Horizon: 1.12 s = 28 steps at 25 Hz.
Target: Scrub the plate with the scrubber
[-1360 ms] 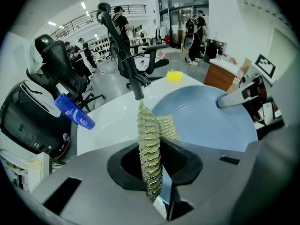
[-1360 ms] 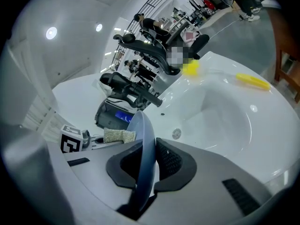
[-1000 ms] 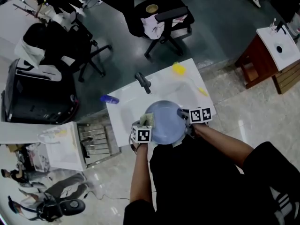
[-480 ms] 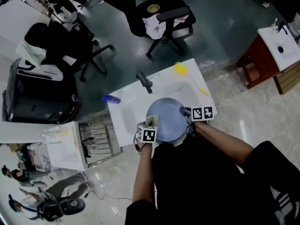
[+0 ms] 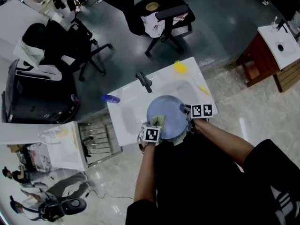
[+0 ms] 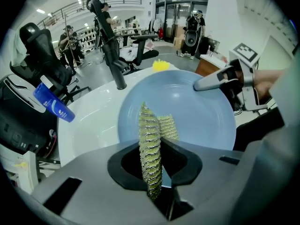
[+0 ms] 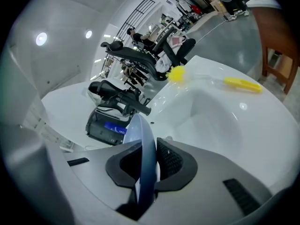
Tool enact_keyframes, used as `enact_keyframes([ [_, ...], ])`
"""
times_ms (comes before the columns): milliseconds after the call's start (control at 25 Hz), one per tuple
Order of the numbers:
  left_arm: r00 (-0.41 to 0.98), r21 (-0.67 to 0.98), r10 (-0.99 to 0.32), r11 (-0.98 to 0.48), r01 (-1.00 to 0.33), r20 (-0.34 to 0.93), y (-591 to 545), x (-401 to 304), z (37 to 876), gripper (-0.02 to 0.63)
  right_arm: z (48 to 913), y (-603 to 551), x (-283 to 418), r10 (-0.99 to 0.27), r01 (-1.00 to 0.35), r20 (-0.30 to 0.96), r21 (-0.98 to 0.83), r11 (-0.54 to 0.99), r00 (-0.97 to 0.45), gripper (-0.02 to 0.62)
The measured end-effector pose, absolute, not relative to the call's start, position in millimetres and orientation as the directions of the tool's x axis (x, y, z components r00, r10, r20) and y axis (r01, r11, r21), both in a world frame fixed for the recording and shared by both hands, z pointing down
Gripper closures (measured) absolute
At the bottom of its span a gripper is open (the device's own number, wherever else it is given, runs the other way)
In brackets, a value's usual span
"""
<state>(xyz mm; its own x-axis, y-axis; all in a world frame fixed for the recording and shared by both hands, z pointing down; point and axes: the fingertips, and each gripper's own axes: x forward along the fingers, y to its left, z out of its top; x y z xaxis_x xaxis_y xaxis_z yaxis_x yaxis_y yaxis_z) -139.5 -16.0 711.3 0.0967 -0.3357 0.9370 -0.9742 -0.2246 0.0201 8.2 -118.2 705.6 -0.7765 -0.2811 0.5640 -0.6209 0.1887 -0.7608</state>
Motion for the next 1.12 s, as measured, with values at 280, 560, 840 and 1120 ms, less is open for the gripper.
enact_keyframes([
  [280, 0.155, 0.081, -0.301, -0.244, -0.966, 0.941, -18, -127, 717, 0.543, 713, -124, 2, -0.282, -0.627, 0.574, -0.762, 0.161, -0.769, 0.565],
  [560, 0.215, 0.147, -0.264, -0.257, -0.955, 0.940, -22, -116, 725, 0.543, 720, -131, -9, -0.273, -0.636, 0.586, -0.755, 0.156, -0.763, 0.565],
  [840, 0.274, 0.202, -0.230, -0.291, -0.935, 0.934, -34, -101, 730, 0.543, 726, -140, -14, -0.251, -0.646, 0.602, -0.746, 0.161, -0.758, 0.565],
  [1120, 0.390, 0.311, -0.215, -0.324, -0.893, 0.895, -46, -75, 728, 0.541, 734, -152, -23, -0.232, -0.645, 0.607, -0.748, 0.158, -0.760, 0.565],
])
